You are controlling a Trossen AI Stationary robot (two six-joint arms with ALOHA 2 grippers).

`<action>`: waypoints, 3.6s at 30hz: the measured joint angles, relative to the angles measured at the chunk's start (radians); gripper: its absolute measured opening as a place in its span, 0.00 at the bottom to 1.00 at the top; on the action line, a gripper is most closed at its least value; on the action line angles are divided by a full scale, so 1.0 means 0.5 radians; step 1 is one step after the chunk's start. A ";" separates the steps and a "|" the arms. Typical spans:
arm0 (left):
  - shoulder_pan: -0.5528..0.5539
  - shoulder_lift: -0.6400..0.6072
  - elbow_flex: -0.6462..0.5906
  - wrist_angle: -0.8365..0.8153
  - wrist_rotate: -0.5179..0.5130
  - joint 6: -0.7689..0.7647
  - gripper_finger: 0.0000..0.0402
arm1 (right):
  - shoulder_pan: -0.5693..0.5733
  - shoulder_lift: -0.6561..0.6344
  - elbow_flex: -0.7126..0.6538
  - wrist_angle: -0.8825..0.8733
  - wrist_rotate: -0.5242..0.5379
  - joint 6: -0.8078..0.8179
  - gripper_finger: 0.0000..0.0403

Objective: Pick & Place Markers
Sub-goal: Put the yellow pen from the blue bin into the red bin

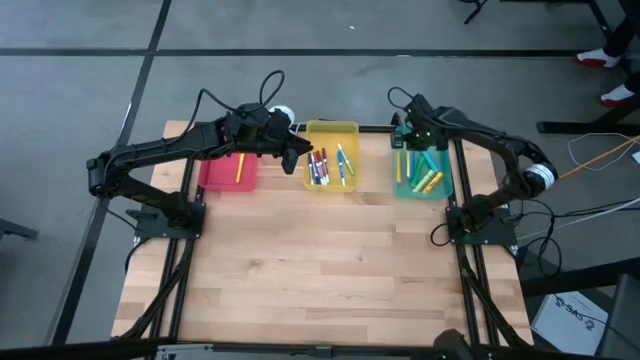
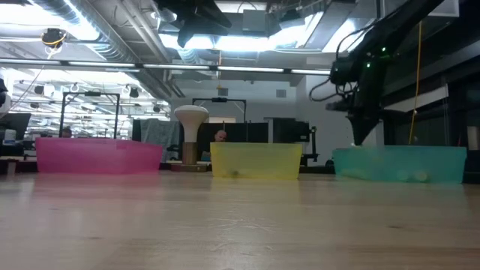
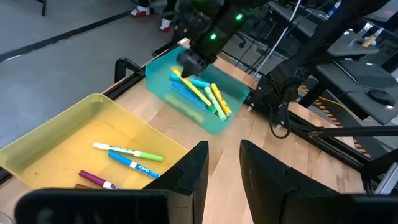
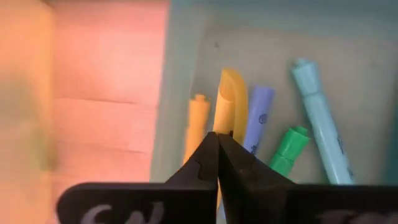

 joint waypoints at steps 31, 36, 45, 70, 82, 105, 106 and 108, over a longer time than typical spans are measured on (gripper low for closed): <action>-0.138 0.000 -0.002 0.584 0.240 -0.016 0.23 | 0.809 -0.953 0.000 1.367 -0.369 0.370 0.00; -0.204 0.000 -0.002 0.740 0.247 -0.087 0.35 | 1.015 -0.948 0.000 1.711 -0.323 0.307 0.00; -0.224 0.000 -0.002 0.806 0.239 -0.333 0.58 | 1.340 -0.922 0.000 1.958 -0.100 0.100 0.00; -0.341 0.000 -0.002 0.731 0.249 -0.323 0.60 | 1.734 -0.403 0.153 2.578 0.055 -0.082 0.00; -0.392 0.000 -0.001 0.700 0.247 -0.324 0.60 | 1.742 -0.181 0.491 2.230 0.055 -0.164 0.00; -0.408 0.000 0.001 0.629 0.235 -0.258 0.06 | 1.742 -0.172 0.516 2.121 0.050 -0.166 0.00; -0.407 0.000 0.001 0.629 0.236 -0.253 0.05 | 1.742 -0.173 0.516 2.120 0.057 -0.167 0.00; -0.407 0.000 0.001 0.629 0.235 -0.254 0.05 | 1.742 -0.174 0.516 2.120 0.048 -0.167 0.00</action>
